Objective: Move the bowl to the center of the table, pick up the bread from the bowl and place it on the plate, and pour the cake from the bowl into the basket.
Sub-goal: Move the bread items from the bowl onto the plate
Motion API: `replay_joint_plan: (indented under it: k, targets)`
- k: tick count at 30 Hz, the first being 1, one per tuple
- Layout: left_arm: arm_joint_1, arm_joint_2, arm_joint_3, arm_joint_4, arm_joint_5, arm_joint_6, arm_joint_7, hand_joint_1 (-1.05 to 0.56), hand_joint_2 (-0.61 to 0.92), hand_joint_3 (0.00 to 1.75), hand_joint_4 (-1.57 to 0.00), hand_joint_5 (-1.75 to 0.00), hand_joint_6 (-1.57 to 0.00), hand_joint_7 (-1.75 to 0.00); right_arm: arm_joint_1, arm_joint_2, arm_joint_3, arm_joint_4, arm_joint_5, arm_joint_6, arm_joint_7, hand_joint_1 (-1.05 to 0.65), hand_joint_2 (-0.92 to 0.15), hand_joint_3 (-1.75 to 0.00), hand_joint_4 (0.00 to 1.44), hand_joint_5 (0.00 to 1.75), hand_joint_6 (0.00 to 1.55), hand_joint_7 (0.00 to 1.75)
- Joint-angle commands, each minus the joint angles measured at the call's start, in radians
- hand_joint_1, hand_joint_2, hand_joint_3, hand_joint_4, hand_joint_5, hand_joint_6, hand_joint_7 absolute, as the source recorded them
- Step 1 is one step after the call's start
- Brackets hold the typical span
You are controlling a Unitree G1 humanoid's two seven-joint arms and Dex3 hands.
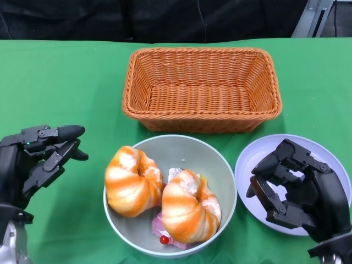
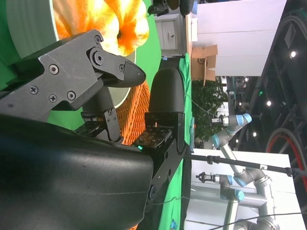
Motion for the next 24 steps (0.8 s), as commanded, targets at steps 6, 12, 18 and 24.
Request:
replay_joint_plan:
  k: [6,12,18,24]
  targets:
    - [0.017,0.003,0.023,-0.025,-0.015,0.029,-0.052,-0.16,0.92,0.22,-0.86,-1.26,-1.15,-0.58,-0.029,-0.054,-0.012,-0.003,-0.025,-0.022,0.012,-0.11,-0.54,-0.93,0.63,1.55,0.63,1.21]
    - [0.026,-0.003,0.006,-0.028,0.004,0.015,-0.088,-0.12,0.90,0.31,-0.85,-1.33,-0.93,-1.06,-0.068,-0.100,0.008,0.013,-0.056,-0.050,0.049,-0.18,-0.49,-0.89,0.62,1.48,0.64,1.06]
    - [0.027,-0.009,0.007,-0.033,0.006,0.021,-0.091,-0.12,0.89,0.33,-0.85,-1.30,-0.92,-1.05,-0.094,-0.135,0.020,0.001,-0.091,-0.058,0.053,-0.20,-0.65,-0.53,0.59,1.33,0.67,0.86]
    - [0.026,-0.016,0.006,-0.030,0.008,0.021,-0.085,-0.12,0.89,0.32,-0.86,-1.31,-0.93,-1.03,-0.132,-0.208,0.038,-0.071,-0.171,0.000,0.055,-0.19,-0.81,-0.17,0.53,1.11,0.59,0.71]
